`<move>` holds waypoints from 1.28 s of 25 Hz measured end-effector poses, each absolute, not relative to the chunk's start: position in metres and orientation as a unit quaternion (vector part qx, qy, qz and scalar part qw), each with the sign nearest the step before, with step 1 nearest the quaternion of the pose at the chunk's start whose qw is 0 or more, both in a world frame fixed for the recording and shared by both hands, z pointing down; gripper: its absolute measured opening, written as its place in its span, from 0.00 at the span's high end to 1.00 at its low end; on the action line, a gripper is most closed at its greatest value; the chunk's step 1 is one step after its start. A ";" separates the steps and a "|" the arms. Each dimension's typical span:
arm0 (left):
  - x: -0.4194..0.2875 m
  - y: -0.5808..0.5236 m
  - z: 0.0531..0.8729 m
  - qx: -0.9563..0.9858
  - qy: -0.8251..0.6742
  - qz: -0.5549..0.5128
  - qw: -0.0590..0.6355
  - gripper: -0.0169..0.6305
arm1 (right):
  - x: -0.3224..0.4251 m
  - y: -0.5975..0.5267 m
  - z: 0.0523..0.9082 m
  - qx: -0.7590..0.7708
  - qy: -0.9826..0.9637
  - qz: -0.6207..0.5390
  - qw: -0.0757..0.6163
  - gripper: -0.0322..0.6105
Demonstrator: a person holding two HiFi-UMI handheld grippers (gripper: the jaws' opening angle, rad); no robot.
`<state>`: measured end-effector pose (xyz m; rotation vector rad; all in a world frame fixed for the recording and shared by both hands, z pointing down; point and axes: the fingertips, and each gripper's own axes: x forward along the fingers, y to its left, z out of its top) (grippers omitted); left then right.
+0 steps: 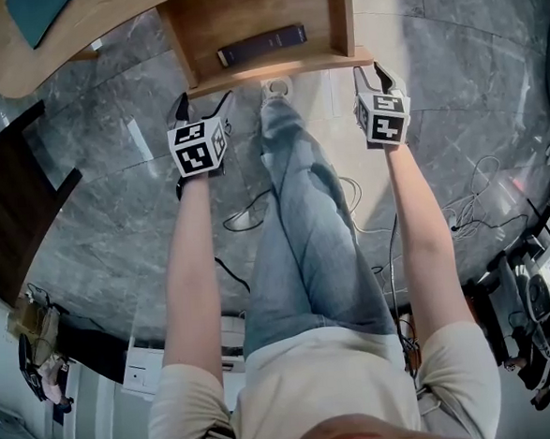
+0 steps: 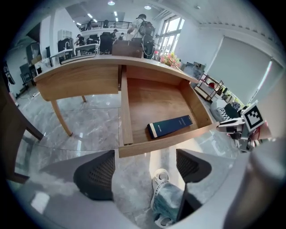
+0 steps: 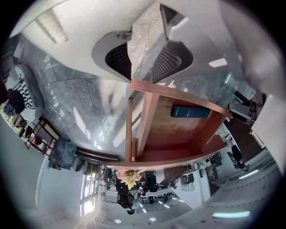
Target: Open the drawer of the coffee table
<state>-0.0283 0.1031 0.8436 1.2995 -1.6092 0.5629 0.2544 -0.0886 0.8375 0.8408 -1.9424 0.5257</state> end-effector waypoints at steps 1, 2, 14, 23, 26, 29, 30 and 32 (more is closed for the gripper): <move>-0.027 0.108 0.837 0.530 -0.659 0.229 0.482 0.31 | 0.253 -0.086 0.830 0.339 -0.794 0.210 0.459 0.73; -0.027 0.113 0.829 0.528 -0.663 0.229 0.480 0.38 | 0.252 -0.083 0.822 0.336 -0.798 0.209 0.454 0.78; -0.005 0.141 0.684 0.513 -0.727 0.120 0.441 0.97 | 0.232 -0.021 0.671 0.325 -0.843 0.228 0.363 0.95; 0.040 0.156 0.567 0.546 -0.730 0.076 0.404 0.97 | 0.230 0.037 0.542 0.292 -0.884 0.203 0.304 0.95; 0.061 0.166 0.524 0.557 -0.725 0.051 0.402 0.97 | 0.231 0.055 0.498 0.280 -0.895 0.201 0.283 0.95; 0.079 0.176 0.482 0.560 -0.722 0.025 0.405 0.97 | 0.232 0.072 0.453 0.269 -0.908 0.188 0.262 0.95; 0.084 0.179 0.470 0.564 -0.721 0.020 0.403 0.97 | 0.232 0.077 0.440 0.267 -0.911 0.184 0.255 0.95; 0.093 0.182 0.446 0.575 -0.718 0.015 0.392 0.97 | 0.232 0.086 0.417 0.262 -0.917 0.181 0.241 0.95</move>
